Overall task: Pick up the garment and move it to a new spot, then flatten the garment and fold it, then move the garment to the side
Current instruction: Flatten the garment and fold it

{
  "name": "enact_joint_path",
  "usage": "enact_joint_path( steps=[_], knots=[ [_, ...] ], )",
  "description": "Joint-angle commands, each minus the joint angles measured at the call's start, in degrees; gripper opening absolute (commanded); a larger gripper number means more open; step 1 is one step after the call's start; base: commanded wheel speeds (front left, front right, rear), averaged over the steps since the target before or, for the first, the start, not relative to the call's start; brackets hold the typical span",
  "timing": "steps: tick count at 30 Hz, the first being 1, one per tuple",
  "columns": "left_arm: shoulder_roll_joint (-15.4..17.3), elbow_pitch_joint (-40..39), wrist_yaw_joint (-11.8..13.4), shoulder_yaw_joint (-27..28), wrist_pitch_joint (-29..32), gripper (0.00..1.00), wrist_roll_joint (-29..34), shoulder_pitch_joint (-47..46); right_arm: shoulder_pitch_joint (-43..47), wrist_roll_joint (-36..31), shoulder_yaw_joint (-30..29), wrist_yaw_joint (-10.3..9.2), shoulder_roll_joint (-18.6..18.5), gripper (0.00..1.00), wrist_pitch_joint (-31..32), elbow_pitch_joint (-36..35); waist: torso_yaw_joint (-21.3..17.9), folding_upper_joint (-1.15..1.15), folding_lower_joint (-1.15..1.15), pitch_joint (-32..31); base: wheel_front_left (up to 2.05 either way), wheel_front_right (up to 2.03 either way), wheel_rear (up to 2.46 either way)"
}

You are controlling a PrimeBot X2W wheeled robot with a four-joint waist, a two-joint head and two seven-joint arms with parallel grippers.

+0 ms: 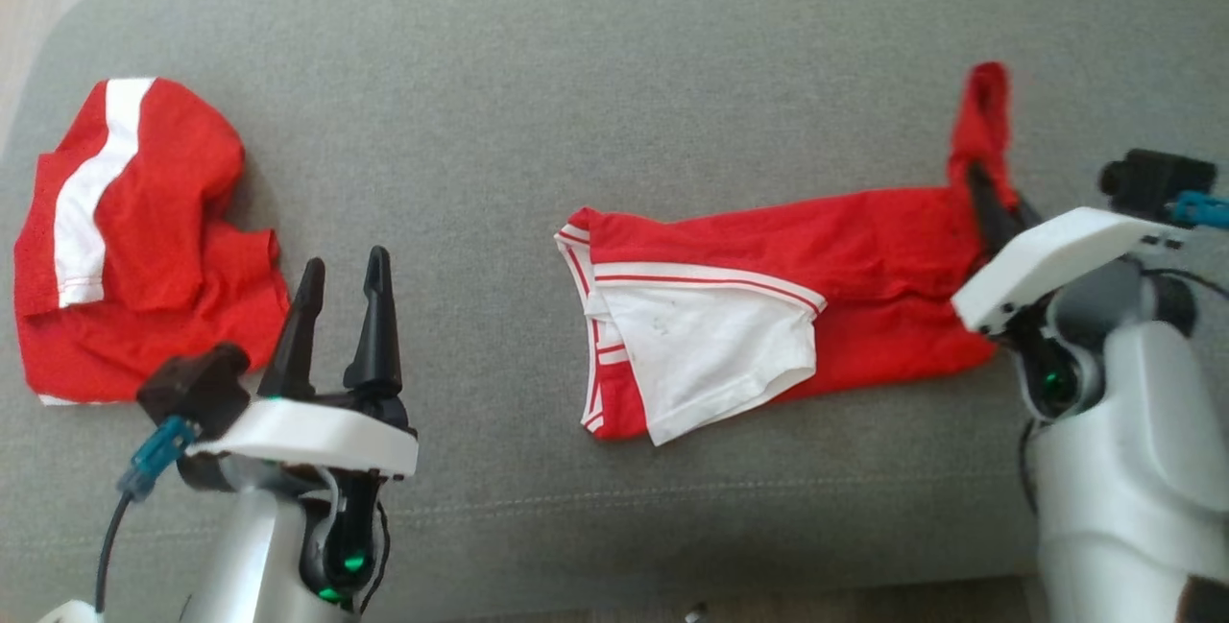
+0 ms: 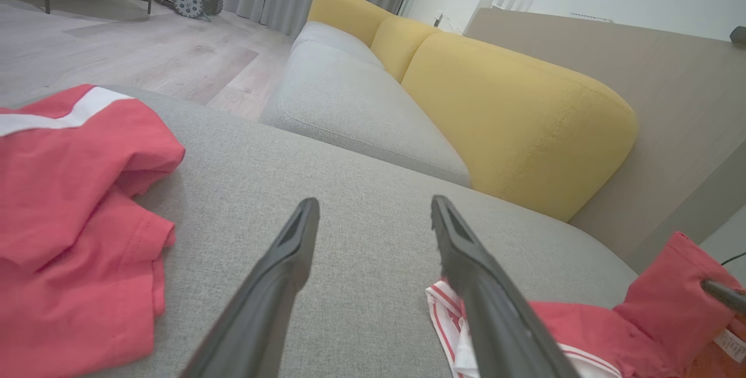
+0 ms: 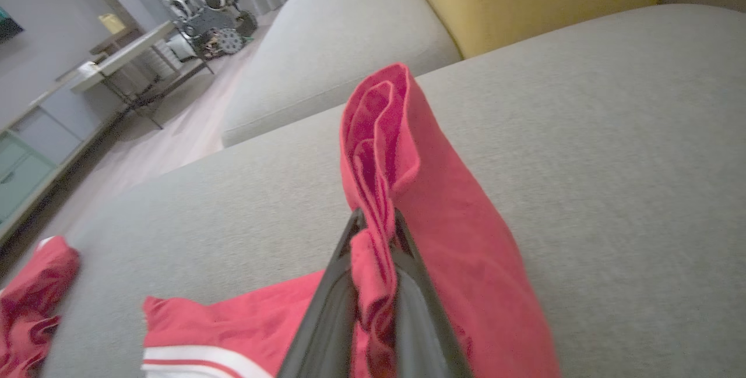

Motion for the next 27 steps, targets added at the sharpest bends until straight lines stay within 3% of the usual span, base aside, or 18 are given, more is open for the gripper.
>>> enact_joint_path(
  steps=[1, 7, 13, 18, 27],
  knots=[
    [0.4, -1.8, 0.2, 2.1, -0.7, 1.00, -0.6, -0.6, -0.5, 1.7, 2.5, 0.36, 0.9, 0.00, 0.8, -3.9, -0.2, 0.00, 0.00, -0.2, 0.00, 0.00, 0.00],
    [0.4, -2.1, 0.3, 1.8, -0.7, 1.00, -1.1, -0.4, 2.8, 9.9, 9.2, 0.36, 1.5, 0.00, 4.8, -11.3, -0.3, 0.00, 0.00, -0.1, 0.00, 0.00, 0.00],
    [0.4, -2.0, 0.4, 0.9, -0.7, 1.00, -1.5, -0.8, 4.6, 18.6, 16.4, 0.36, 1.5, 0.00, 4.7, -13.4, 0.4, 0.00, 0.00, 0.3, 0.00, 0.00, 0.00],
    [0.4, -1.9, 0.3, 0.7, -0.7, 1.00, -1.5, -1.0, 5.0, 23.0, 22.2, 0.36, 1.5, 0.00, 2.6, -11.5, 1.4, 0.00, 0.00, 1.1, 0.00, 0.00, 0.00],
    [0.4, -1.2, 0.5, -0.9, -0.7, 1.00, -2.2, -1.3, 3.5, 28.5, 30.0, 0.36, 1.5, 0.00, -3.6, -2.1, 4.2, 0.00, 0.00, 2.2, 0.00, 0.00, 0.00]
  ],
)
